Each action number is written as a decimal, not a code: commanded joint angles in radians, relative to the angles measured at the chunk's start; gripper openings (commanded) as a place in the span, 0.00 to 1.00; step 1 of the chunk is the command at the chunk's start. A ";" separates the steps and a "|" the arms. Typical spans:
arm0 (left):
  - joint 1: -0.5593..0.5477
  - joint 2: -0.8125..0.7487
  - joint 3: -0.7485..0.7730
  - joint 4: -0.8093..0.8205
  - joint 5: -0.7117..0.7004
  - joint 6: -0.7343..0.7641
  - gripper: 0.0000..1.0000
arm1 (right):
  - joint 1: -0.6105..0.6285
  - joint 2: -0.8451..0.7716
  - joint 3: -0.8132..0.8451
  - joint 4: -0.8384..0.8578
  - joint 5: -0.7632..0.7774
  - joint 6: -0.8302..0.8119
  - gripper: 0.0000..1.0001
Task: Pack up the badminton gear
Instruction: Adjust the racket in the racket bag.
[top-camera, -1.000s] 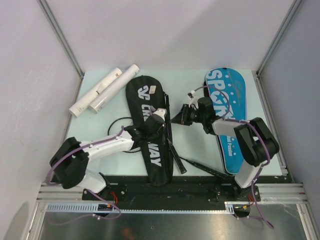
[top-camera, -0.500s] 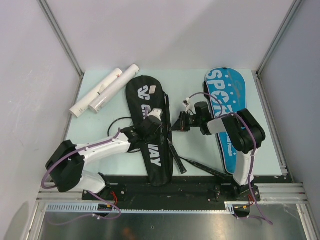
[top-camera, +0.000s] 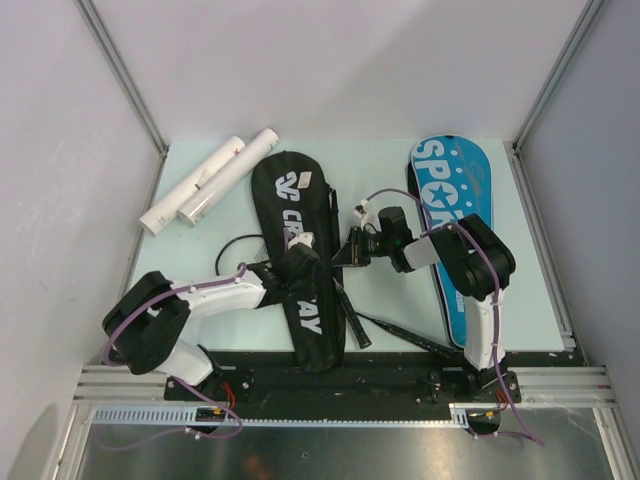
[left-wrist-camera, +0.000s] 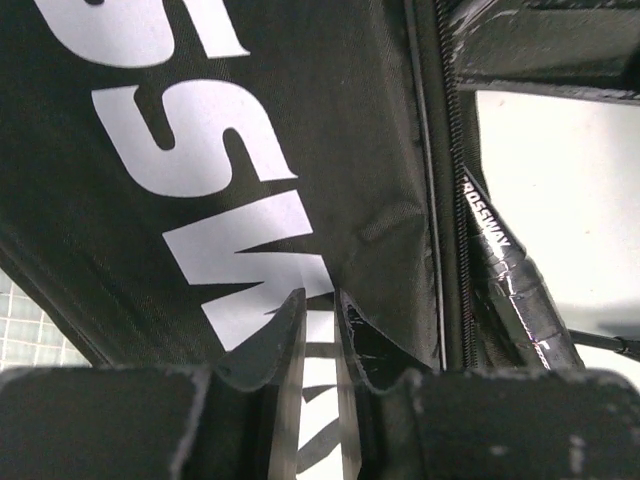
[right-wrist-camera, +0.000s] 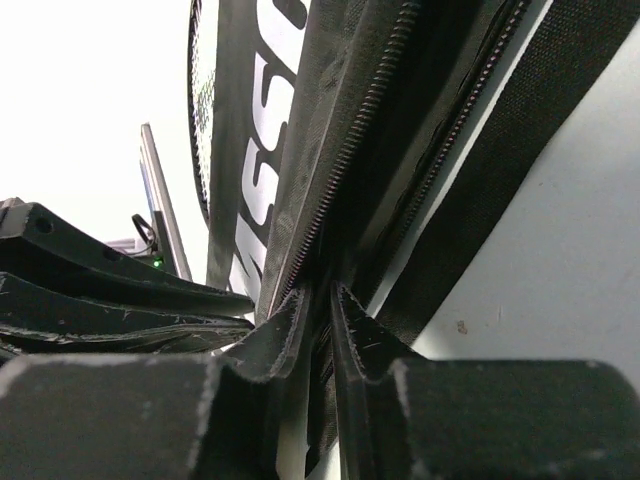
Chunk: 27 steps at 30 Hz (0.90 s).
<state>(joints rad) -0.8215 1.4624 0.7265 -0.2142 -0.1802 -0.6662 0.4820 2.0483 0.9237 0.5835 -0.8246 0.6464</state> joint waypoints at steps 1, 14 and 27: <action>0.004 0.022 -0.029 0.067 0.002 -0.038 0.21 | 0.013 0.026 0.030 0.073 -0.030 0.032 0.20; -0.007 0.027 -0.059 0.122 0.022 -0.052 0.22 | 0.072 0.125 0.081 0.197 -0.051 0.128 0.31; -0.021 -0.269 -0.107 0.131 0.087 -0.033 0.52 | 0.072 -0.192 -0.091 0.257 0.203 0.285 0.00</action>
<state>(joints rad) -0.8360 1.3468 0.6312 -0.1181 -0.1455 -0.6842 0.5472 2.0754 0.9066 0.7536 -0.7807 0.9176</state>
